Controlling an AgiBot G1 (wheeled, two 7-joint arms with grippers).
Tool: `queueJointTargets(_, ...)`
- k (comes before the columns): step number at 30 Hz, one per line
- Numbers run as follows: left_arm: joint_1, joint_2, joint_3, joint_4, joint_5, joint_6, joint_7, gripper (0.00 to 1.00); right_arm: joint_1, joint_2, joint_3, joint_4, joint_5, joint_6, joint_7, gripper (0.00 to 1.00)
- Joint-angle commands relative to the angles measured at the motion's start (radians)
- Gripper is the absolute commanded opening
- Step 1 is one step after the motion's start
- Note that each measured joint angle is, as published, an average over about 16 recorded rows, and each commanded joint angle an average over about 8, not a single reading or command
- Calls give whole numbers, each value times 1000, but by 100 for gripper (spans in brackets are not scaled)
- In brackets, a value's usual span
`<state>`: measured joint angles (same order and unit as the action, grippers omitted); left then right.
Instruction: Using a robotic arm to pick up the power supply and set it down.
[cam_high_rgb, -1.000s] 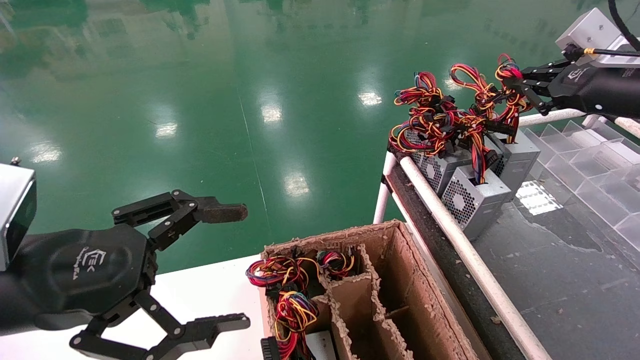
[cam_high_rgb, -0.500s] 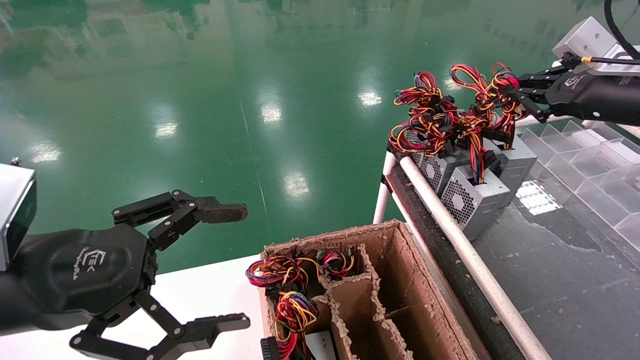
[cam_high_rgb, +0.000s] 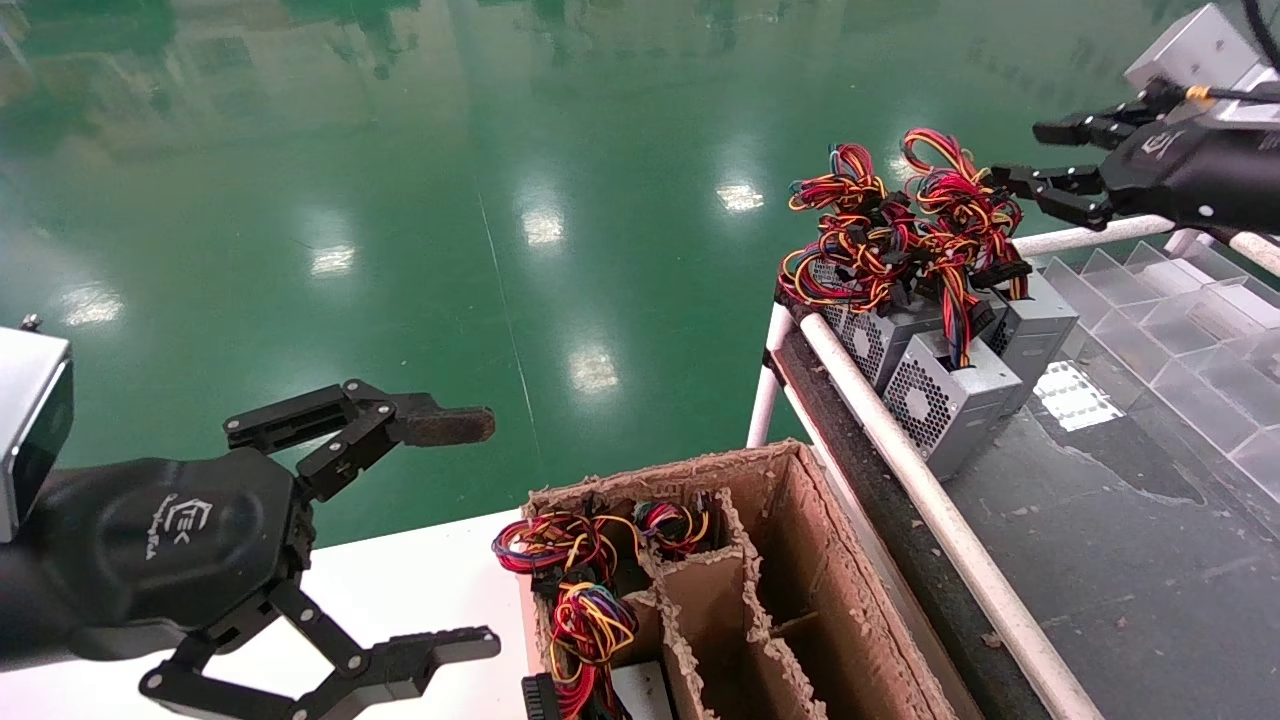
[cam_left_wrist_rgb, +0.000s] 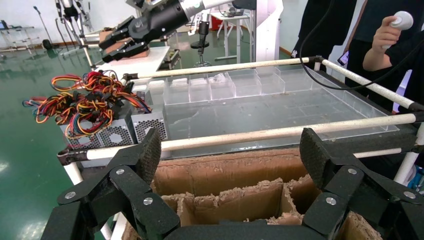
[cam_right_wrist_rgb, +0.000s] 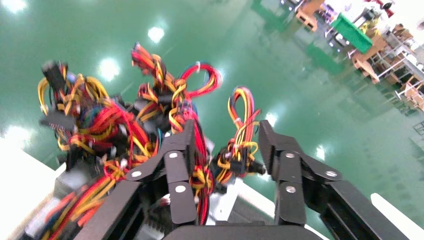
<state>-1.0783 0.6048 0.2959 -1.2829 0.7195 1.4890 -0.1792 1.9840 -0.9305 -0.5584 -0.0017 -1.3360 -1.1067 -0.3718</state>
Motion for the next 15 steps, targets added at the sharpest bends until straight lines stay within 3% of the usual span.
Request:
queueJointTargets(1,0,0,0,0,0,0,0,100,5,5,9,0,12,-12,4,100)
queueJointTargets(7,0,0,1,0,0,0,0,100,8,49,87,-9,126,-132,70,100)
queueJointTargets(15,0,0,1,1,-1,0,1,100,-86,87,128,120,204,-188,141,100)
